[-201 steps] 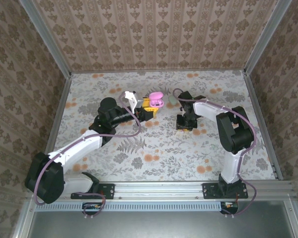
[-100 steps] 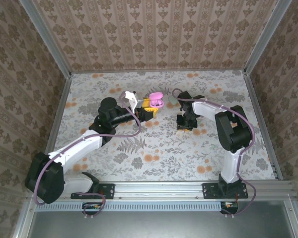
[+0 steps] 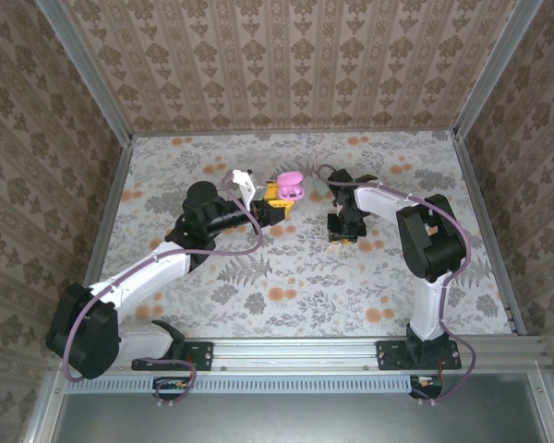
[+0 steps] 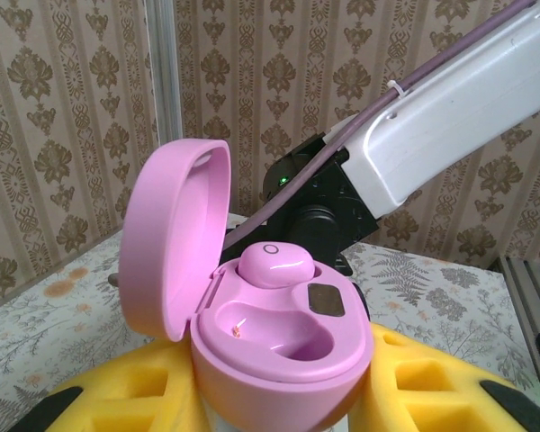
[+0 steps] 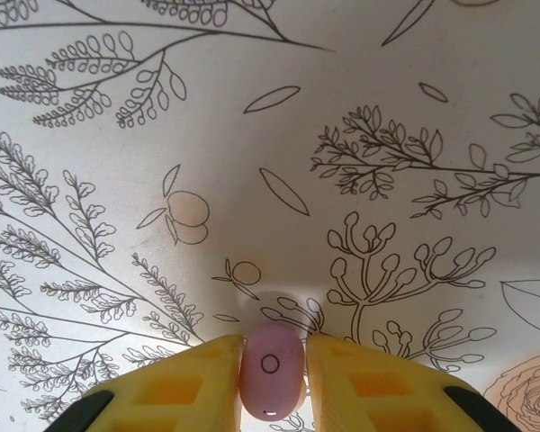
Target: Insert wireless bluetooth earbuds into charging case
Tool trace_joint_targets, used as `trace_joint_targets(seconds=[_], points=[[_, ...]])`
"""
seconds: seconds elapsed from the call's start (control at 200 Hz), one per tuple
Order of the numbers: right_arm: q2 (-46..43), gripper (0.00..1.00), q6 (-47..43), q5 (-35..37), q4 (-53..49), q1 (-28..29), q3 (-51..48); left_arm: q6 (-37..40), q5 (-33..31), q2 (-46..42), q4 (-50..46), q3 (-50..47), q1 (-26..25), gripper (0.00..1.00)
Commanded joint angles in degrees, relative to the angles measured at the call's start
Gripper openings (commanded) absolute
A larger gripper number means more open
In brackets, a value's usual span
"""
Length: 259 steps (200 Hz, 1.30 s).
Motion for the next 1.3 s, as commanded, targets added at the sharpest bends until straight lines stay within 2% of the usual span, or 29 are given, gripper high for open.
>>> trace_joint_targets(seconds=[0.0, 0.38, 0.895, 1.025, 1.135, 1.29], points=[[2.24, 0.28, -1.36, 2.71, -0.32, 0.16, 1.55, 0.91, -0.17, -0.31, 0.82, 0.75, -0.4, 0.35], [3.07, 0.28, -1.7, 4.08, -0.52, 0.13, 2.59, 0.84, -0.16, -0.13, 0.82, 1.05, -0.4, 0.35], [1.74, 0.21, -2.23, 4.28, -0.06, -0.08, 2.85, 0.6, -0.34, 0.04, 0.8, 1.31, -0.39, 0.35], [-1.65, 0.21, -1.76, 4.0, 1.08, -0.03, 1.29, 0.6, -0.76, 0.2, 0.82, 1.39, -0.4, 0.35], [-8.07, 0.21, -0.49, 3.81, 4.2, -0.01, -2.08, 0.36, -1.5, 0.47, 0.79, 1.16, -0.4, 0.35], [-17.99, 0.22, 1.43, 3.45, 4.51, -0.08, -3.98, 0.03, -5.89, 1.11, 2.4, 0.05, -0.4, 0.36]])
